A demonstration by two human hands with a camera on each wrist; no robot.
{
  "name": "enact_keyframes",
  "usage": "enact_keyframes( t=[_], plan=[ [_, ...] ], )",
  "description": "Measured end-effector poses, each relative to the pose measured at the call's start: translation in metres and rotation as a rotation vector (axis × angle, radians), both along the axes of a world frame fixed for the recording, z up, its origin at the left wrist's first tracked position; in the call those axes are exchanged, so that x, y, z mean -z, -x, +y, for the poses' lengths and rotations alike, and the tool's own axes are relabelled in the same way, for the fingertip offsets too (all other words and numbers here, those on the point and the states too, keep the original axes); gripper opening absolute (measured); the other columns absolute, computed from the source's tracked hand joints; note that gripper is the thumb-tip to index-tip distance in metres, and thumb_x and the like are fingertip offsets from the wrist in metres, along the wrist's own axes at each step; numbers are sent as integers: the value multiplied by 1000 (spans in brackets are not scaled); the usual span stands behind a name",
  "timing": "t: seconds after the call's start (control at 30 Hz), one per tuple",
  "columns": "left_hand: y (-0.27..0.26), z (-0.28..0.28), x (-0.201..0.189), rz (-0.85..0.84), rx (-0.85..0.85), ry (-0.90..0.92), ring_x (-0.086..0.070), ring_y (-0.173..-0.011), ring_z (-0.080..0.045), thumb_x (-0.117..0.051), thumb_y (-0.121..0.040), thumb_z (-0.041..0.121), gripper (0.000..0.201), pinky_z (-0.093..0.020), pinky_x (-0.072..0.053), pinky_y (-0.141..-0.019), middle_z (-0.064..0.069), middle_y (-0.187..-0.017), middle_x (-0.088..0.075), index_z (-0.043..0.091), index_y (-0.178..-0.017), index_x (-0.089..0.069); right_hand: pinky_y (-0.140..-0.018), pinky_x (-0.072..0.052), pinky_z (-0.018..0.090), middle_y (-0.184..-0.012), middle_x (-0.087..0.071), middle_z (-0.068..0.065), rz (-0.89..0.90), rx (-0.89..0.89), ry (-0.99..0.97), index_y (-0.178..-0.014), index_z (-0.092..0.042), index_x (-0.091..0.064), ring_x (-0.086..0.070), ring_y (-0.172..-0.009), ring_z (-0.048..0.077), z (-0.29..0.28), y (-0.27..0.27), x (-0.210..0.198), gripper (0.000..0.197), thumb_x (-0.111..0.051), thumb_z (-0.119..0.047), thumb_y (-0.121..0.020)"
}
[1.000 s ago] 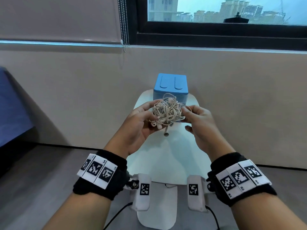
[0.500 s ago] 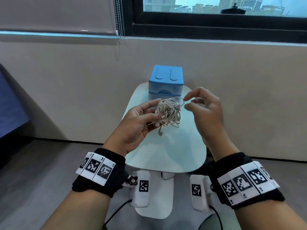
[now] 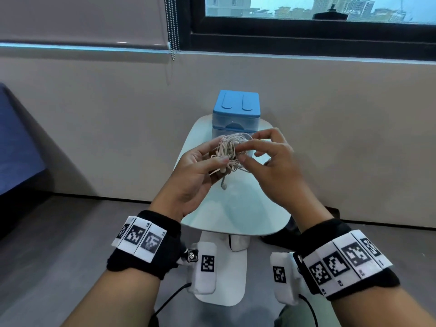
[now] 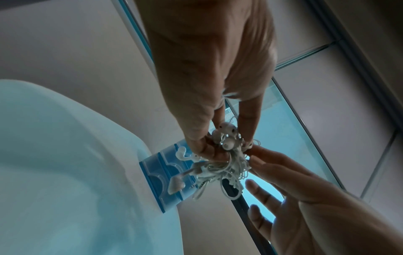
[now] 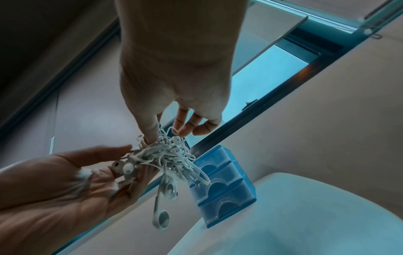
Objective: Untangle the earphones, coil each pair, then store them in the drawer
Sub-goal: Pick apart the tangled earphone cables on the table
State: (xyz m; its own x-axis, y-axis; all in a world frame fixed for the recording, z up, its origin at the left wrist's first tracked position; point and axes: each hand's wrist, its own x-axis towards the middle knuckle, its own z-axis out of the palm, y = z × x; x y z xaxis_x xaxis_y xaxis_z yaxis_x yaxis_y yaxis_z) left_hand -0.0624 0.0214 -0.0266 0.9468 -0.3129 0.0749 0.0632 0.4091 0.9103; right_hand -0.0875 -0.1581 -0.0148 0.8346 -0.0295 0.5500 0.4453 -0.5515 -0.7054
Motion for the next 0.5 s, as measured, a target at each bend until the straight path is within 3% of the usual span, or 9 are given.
enact_keyframes(
  t=[0.17,0.23,0.33,0.43,0.5],
  plan=[
    [-1,0,2,35,-31,26,-64,-104,-27,-61,-92,-5,43,-40,-50,-105,-18,-117,-71,4,-134,-64,-65,-45,15,-99,-59,-5,-84,88,-44,-84,-20,-66,-66,-84,8,1,2,-3,20,-68,0,-84],
    [-1,0,4,48,-37,38,-66,-95,-23,-58,-93,-6,39,-34,-54,-95,-14,-108,-74,2,-132,-65,-67,-47,18,-99,-60,-7,-88,135,-9,-83,-24,-69,-65,-86,8,-3,0,-2,20,-70,-3,-84],
    [-3,-1,7,79,-36,48,-69,-84,-20,-53,-95,-9,38,-28,-60,-78,-13,-103,-75,1,-129,-65,-71,-40,7,-103,-60,-9,-68,123,116,-92,-29,-76,-60,-90,0,-9,2,3,15,-77,-15,-86],
    [-3,-3,10,111,-19,54,-67,-83,-20,-50,-95,-11,39,-29,-59,-76,-15,-103,-75,-1,-130,-65,-71,-36,3,-103,-58,-9,-75,111,173,-94,-28,-77,-56,-88,-2,-10,2,9,14,-78,-16,-87],
    [-5,-4,11,126,-14,51,-65,-76,-17,-49,-96,-12,39,-31,-58,-80,-15,-100,-74,-2,-131,-64,-72,-37,10,-101,-57,-9,-84,115,211,-93,-28,-77,-55,-88,5,-9,0,12,12,-79,-18,-88]
  ],
)
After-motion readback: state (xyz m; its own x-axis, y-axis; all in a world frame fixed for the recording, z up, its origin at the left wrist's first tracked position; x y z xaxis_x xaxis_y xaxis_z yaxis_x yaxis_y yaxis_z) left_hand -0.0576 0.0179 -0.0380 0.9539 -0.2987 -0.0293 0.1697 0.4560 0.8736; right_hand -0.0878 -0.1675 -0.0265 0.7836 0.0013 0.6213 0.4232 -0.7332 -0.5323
